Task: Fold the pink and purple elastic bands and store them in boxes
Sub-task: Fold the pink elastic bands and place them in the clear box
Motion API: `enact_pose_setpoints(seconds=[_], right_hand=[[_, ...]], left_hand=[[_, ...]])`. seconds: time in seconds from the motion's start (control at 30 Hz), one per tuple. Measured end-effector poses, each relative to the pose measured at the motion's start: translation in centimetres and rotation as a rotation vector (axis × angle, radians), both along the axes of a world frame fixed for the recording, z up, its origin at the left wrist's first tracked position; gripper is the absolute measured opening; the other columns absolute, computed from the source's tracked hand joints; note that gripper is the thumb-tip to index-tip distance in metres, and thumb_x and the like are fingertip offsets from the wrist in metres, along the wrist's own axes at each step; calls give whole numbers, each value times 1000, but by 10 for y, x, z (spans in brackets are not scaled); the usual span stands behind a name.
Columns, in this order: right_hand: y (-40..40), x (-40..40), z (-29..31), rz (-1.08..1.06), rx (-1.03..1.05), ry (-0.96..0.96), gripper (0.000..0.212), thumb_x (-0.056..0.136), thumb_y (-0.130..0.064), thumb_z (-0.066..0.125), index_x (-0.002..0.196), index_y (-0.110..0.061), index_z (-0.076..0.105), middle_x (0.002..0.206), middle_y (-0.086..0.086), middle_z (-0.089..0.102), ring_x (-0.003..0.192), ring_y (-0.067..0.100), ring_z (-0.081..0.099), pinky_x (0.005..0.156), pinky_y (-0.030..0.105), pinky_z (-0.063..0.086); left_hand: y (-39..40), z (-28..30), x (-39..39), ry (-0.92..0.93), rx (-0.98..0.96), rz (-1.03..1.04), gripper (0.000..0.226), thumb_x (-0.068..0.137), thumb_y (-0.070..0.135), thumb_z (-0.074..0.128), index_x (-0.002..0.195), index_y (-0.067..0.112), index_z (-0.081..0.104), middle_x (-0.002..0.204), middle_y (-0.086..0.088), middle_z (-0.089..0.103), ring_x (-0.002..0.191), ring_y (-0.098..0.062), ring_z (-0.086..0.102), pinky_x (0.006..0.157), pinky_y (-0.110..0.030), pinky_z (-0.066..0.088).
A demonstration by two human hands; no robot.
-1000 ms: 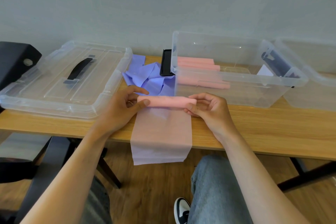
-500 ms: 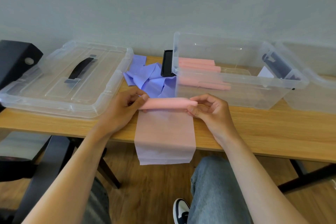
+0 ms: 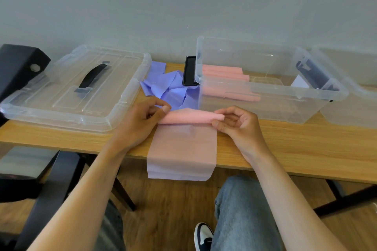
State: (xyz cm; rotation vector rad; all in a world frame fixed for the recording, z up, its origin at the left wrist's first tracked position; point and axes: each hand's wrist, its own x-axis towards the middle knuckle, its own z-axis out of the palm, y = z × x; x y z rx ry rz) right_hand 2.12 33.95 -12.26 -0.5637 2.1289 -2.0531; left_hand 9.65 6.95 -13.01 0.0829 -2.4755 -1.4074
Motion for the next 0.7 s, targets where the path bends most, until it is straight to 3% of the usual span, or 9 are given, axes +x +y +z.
enact_pose_setpoints(seconds=[0.17,0.3,0.4,0.5,0.57,0.7], right_hand=[[0,0,0,-29,6,18,26,79,-2,85,100,-14,75,104,-2,79,103,12,74,82,25,60],[-1,2,0,9,-74,-57,26,83,6,79,106,-3,71,107,10,78,97,27,77,79,31,64],[-3,2,1,61,-94,-114,29,85,4,76,112,3,67,107,13,78,92,34,78,77,29,64],[-3,1,3,59,-99,-131,32,85,0,78,116,-3,69,107,13,79,95,31,78,82,31,64],[-3,1,2,57,-68,-119,35,85,0,79,118,-7,71,106,12,79,95,27,78,84,30,63],[-3,2,1,30,-47,-70,30,83,6,79,111,-2,72,97,7,81,89,20,79,80,24,61]], left_hand=[[1,3,3,-21,-69,-56,32,106,47,44,100,26,67,79,6,73,81,-15,62,79,-40,48],[1,3,2,-11,-7,-44,18,104,40,53,103,27,65,75,4,74,77,-13,61,76,-33,44],[0,4,2,17,115,-14,7,99,32,65,104,27,64,67,4,60,68,-10,53,65,-19,40],[-2,4,2,33,139,-24,16,94,30,72,107,26,64,73,-7,57,70,-14,51,68,-21,41],[-4,4,2,36,160,-34,21,89,31,76,107,28,65,84,-13,67,75,-21,56,73,-28,46],[-3,3,1,36,142,-15,16,90,32,75,105,30,68,101,1,73,92,-18,67,82,-26,52]])
